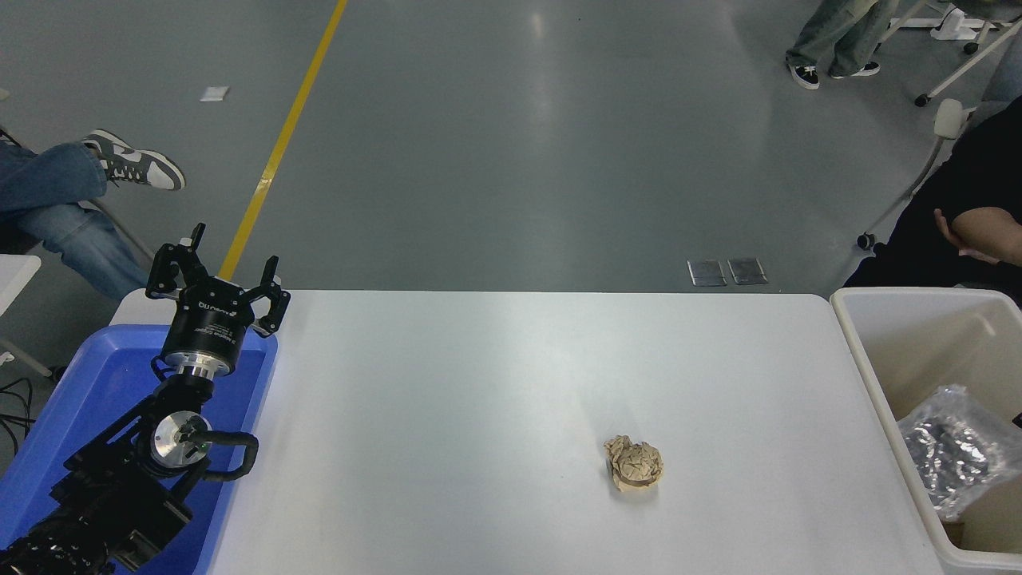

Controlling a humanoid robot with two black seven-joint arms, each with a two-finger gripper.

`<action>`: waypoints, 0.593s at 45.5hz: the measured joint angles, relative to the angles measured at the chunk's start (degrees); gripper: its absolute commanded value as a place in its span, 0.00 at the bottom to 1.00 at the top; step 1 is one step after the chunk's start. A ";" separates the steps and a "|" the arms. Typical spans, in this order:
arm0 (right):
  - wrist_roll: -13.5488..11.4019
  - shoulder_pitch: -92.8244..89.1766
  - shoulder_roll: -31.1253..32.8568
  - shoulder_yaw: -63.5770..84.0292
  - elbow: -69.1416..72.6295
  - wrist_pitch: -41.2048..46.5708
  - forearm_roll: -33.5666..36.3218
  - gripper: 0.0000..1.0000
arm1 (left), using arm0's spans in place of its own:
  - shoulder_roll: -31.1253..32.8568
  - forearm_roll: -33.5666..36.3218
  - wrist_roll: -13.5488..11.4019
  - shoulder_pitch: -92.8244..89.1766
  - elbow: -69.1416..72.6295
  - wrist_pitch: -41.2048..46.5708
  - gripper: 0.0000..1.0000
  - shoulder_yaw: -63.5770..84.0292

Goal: Pick up foil plate and place in dustbin

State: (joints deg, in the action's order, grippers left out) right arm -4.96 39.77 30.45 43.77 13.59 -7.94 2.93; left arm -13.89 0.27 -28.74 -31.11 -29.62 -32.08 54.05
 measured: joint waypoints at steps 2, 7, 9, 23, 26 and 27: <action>0.00 -0.02 -0.41 -0.08 -0.58 0.00 0.00 1.00 | 0.00 0.00 0.00 0.00 0.00 0.00 0.98 0.00; 0.04 0.21 -1.97 -0.20 -2.66 0.00 -0.01 1.00 | 0.00 0.00 0.00 0.00 -0.01 0.00 0.98 0.00; 0.04 0.51 -2.66 -0.21 -3.56 0.00 -0.04 1.00 | 0.00 0.00 0.00 0.00 -0.01 0.00 0.98 0.00; 0.10 8.38 -8.31 0.39 -6.73 0.76 -0.84 1.00 | 0.00 -0.02 0.00 0.00 -0.01 0.01 0.98 0.01; 0.13 11.08 -9.25 0.42 -5.89 1.04 -0.95 1.00 | 0.00 0.00 0.00 0.00 -0.02 0.01 0.98 -0.03; 0.11 12.03 -9.47 0.47 -5.47 1.12 -0.99 1.00 | 0.00 0.01 0.00 0.00 -0.01 0.01 0.98 -0.04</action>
State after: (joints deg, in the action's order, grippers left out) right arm -4.85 51.80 20.98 44.24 8.11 -6.82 1.95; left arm -13.89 0.27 -28.74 -31.12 -29.64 -32.06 54.01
